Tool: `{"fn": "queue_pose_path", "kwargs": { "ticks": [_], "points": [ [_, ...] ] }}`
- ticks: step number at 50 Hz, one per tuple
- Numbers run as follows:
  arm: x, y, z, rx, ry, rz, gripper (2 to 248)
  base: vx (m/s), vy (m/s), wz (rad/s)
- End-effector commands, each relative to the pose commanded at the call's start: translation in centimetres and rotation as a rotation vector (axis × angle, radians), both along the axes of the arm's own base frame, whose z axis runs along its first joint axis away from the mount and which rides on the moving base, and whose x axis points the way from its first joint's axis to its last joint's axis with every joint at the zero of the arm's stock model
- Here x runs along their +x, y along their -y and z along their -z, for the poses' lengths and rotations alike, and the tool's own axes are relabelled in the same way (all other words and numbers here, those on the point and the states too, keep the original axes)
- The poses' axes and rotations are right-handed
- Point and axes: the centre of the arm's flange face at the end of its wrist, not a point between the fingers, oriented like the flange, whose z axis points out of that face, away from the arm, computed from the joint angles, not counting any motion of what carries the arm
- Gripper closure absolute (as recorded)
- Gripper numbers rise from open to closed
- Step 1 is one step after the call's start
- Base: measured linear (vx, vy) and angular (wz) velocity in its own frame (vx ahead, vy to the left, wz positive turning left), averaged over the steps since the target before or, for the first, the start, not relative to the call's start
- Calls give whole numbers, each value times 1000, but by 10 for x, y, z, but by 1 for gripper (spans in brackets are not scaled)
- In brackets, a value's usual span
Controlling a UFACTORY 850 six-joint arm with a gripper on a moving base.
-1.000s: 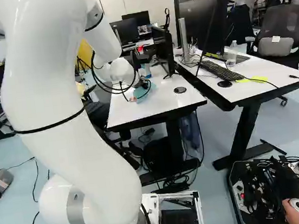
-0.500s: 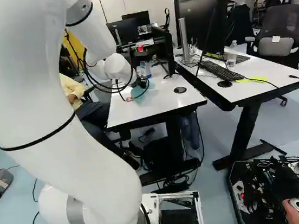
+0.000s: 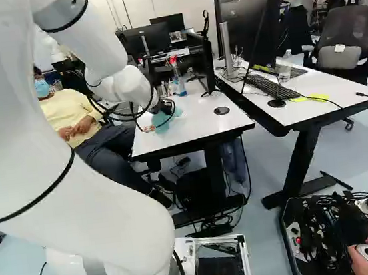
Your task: Clean the table with the green towel
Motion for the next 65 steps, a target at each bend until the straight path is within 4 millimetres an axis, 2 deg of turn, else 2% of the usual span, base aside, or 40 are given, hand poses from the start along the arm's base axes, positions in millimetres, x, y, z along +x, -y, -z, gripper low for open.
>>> {"fn": "queue_pose_path", "kwargs": {
  "ticks": [10,24,40,65],
  "points": [
    [-19,-2,3,2,-33,-8,196,0,0,0],
    [-22,-2,4,3,-51,-10,196,0,0,0],
    [8,5,0,6,-5,18,196,0,0,0],
    [47,38,-2,5,12,93,196,0,0,0]
  ]
}}
